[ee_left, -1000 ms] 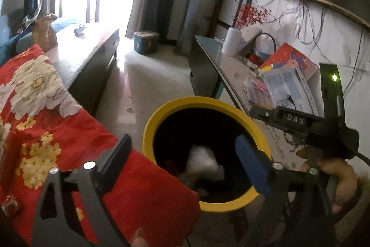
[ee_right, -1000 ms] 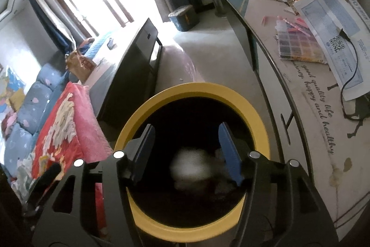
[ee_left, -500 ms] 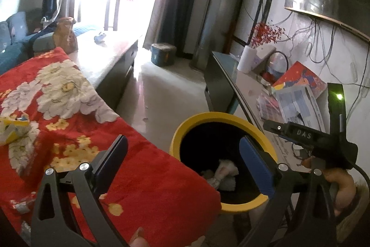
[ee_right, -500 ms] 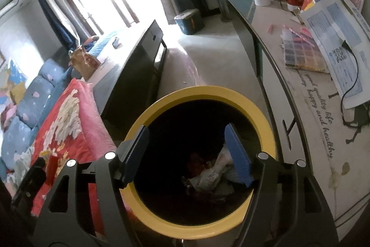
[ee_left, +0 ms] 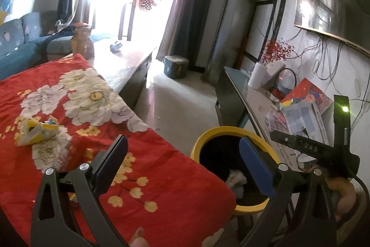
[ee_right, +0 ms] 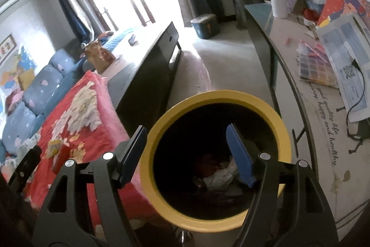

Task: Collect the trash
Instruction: 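Move both open tools back to the trash on the bedspread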

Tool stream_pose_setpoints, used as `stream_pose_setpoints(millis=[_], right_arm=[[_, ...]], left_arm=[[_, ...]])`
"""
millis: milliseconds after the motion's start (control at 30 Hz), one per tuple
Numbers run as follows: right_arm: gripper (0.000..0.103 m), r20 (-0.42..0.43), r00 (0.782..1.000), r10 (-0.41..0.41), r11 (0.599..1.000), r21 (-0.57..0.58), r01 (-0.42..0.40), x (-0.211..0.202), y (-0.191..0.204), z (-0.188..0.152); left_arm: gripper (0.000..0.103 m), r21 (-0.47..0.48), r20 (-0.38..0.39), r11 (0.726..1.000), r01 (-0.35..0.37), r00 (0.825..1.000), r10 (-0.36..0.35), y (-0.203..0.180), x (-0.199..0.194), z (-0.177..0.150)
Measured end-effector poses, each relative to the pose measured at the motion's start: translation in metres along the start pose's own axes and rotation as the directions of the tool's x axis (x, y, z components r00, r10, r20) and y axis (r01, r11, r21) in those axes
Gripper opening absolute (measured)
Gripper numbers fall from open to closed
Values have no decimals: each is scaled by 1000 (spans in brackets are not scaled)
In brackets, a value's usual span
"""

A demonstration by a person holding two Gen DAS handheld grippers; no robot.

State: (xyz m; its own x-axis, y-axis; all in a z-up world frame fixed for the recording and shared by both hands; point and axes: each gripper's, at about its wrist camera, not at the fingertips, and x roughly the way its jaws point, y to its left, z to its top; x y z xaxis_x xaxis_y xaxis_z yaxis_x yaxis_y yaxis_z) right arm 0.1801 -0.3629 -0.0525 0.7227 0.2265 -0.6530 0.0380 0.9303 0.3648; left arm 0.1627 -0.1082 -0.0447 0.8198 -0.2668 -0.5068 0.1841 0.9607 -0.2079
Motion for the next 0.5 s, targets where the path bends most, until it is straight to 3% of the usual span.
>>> stream_pose_setpoints(millis=[500], right_arm=[[64, -25, 993, 118, 984, -131, -120, -11, 66, -17]], left_arm=[[94, -76, 52, 994, -77, 995, 81, 46, -32, 3]])
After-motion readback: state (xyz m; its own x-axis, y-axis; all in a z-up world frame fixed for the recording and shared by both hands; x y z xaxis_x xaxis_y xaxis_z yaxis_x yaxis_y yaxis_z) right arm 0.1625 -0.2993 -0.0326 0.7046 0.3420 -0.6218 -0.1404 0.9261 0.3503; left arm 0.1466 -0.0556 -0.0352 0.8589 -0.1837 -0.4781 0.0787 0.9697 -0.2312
